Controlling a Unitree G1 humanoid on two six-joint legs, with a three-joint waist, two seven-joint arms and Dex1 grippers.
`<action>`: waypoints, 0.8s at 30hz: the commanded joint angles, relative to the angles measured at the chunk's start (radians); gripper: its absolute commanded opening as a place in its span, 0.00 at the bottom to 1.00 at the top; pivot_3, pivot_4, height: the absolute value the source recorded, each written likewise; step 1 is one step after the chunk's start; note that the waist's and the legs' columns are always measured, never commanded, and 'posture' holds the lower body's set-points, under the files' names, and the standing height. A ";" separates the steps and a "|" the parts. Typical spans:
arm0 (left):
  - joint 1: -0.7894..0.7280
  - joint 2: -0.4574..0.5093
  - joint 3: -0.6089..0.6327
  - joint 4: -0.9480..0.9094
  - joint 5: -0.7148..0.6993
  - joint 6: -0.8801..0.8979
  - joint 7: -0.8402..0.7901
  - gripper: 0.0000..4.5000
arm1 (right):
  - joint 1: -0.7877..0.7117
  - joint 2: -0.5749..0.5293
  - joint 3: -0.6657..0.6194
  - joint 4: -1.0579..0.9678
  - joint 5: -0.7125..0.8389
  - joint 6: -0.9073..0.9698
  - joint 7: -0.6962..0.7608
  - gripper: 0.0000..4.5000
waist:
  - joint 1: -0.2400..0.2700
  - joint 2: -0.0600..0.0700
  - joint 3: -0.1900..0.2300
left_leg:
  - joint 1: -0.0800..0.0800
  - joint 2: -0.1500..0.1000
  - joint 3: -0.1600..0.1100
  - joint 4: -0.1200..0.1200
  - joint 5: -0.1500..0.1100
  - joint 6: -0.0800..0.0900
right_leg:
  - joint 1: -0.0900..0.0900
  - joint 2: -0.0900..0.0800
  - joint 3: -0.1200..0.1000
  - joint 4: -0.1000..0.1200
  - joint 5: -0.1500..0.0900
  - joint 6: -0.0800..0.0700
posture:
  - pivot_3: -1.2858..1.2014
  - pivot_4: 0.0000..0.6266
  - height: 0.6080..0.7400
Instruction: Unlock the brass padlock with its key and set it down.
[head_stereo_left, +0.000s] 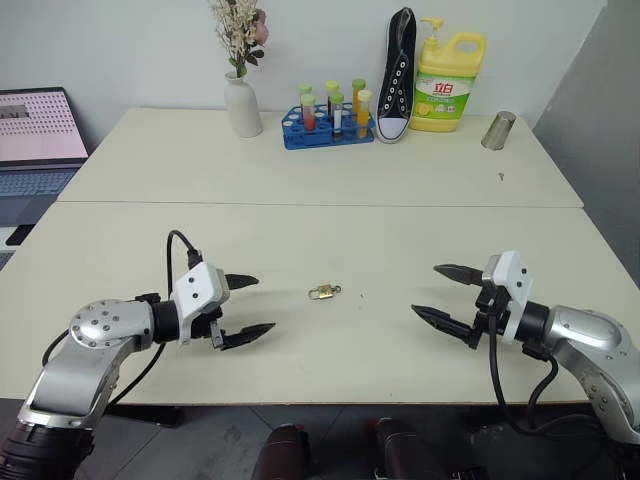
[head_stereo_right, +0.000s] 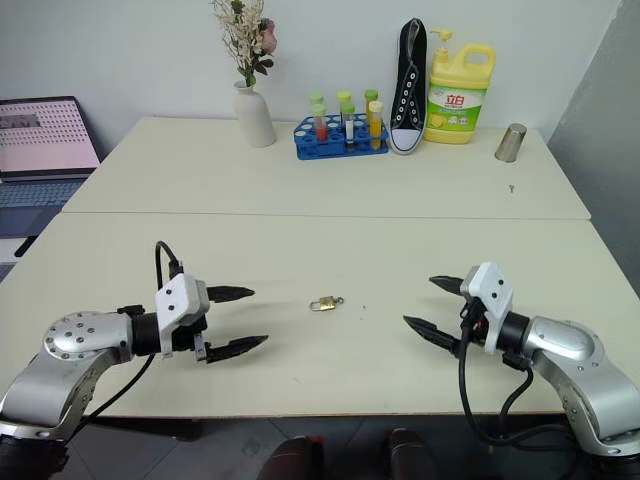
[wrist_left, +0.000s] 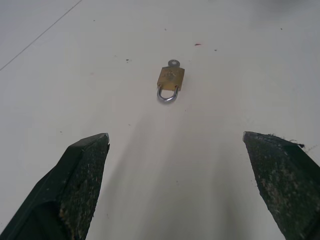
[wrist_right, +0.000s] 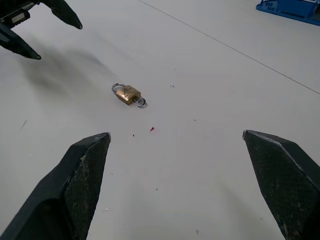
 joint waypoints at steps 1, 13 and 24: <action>-0.019 -0.008 -0.012 -0.042 -0.009 0.011 0.004 1.00 | 0.007 -0.005 -0.001 -0.024 0.008 -0.028 0.022 0.99 | 0.000 0.000 0.000 | 0.000 0.000 0.000 0.000 0.000 0.000 | 0.000 0.000 0.000 0.000 0.000 0.000 | 0.52 0.24 1.00; -0.081 -0.024 -0.074 -0.073 0.018 0.088 0.038 1.00 | 0.034 -0.004 0.005 -0.056 0.015 -0.017 0.032 0.99 | 0.000 0.000 0.000 | 0.000 0.000 0.000 0.000 0.000 0.000 | 0.000 0.000 0.000 0.000 0.000 0.000 | 0.52 0.24 1.00; -0.170 -0.062 -0.105 -0.012 0.049 0.089 0.053 1.00 | 0.024 0.004 0.018 -0.083 0.016 0.021 0.000 0.99 | 0.000 0.000 0.000 | 0.000 0.000 0.000 0.000 0.000 0.000 | 0.000 0.001 0.000 0.000 0.000 0.000 | 0.52 0.24 1.00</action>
